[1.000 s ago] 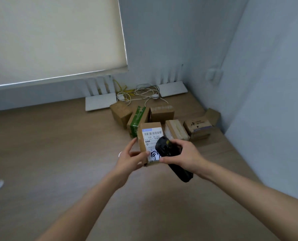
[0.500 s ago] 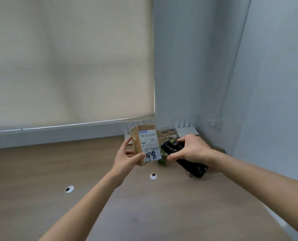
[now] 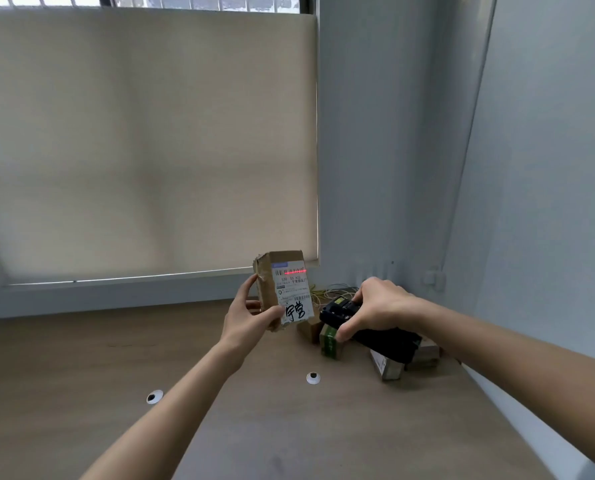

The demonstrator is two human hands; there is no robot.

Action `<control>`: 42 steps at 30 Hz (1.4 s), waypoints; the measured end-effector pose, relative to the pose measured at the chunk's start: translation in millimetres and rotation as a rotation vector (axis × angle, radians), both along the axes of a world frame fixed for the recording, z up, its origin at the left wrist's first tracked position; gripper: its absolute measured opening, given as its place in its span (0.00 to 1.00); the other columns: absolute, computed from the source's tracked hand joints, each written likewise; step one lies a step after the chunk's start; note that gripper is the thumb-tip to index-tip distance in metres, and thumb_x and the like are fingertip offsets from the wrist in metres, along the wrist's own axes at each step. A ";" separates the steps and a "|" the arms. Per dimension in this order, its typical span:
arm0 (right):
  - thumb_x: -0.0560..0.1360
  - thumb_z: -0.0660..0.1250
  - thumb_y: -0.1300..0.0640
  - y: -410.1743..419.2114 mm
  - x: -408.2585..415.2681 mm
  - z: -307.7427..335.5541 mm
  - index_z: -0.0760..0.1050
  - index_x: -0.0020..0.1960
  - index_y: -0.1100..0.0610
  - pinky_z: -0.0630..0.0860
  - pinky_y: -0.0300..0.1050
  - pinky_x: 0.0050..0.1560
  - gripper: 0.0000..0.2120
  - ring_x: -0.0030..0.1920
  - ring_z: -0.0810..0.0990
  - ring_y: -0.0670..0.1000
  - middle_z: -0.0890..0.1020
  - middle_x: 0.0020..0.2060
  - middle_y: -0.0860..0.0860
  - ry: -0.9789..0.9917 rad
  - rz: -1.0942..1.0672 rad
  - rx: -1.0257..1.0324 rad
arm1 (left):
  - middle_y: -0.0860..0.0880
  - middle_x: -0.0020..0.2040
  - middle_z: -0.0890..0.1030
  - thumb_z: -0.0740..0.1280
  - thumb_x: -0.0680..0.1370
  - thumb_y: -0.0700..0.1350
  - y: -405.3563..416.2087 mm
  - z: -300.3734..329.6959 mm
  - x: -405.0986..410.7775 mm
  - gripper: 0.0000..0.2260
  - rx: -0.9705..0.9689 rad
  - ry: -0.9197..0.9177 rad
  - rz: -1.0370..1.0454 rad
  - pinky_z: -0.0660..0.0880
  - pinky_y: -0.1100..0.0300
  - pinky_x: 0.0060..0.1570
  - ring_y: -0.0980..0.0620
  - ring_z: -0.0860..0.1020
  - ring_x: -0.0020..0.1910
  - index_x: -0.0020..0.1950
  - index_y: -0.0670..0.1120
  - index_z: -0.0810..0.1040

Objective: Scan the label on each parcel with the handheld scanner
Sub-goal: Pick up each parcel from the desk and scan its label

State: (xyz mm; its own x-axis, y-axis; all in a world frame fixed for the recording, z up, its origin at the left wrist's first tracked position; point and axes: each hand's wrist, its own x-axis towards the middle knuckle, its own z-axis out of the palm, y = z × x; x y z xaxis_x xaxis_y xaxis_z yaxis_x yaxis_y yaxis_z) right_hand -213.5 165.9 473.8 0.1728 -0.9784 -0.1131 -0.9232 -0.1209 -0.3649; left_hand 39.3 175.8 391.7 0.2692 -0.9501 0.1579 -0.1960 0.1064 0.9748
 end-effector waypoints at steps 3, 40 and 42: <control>0.50 0.82 0.32 -1.6 1.9 0.0 0.84 0.49 0.51 0.84 0.47 0.49 0.34 0.45 0.84 0.51 0.85 0.43 0.48 0.006 0.005 -0.008 | 0.46 0.51 0.82 0.79 0.70 0.45 2.7 1.3 -0.6 0.38 -0.009 -0.005 0.013 0.82 0.50 0.56 0.50 0.82 0.52 0.75 0.64 0.67; 0.46 0.80 0.31 138.9 332.4 23.0 0.84 0.49 0.50 0.78 0.44 0.43 0.36 0.45 0.84 0.52 0.85 0.41 0.49 0.069 0.545 -0.013 | 0.44 0.54 0.80 0.79 0.71 0.42 270.6 6.1 275.6 0.38 -0.034 0.037 0.575 0.81 0.45 0.58 0.48 0.80 0.55 0.77 0.58 0.66; 0.50 0.81 0.32 173.0 378.9 23.2 0.84 0.51 0.49 0.81 0.44 0.47 0.35 0.45 0.84 0.51 0.85 0.42 0.48 0.096 0.609 -0.010 | 0.44 0.53 0.81 0.78 0.71 0.42 314.6 8.3 315.1 0.38 -0.027 0.023 0.637 0.80 0.44 0.58 0.47 0.81 0.55 0.77 0.57 0.65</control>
State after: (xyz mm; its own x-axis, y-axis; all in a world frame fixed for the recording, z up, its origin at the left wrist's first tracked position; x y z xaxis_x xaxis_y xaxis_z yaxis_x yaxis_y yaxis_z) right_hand 165.4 338.9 497.0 0.6904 -0.7083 -0.1472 -0.7159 -0.6395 -0.2802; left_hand 354.5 490.3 400.0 0.7838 -0.5982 0.1668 -0.2077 0.0006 0.9782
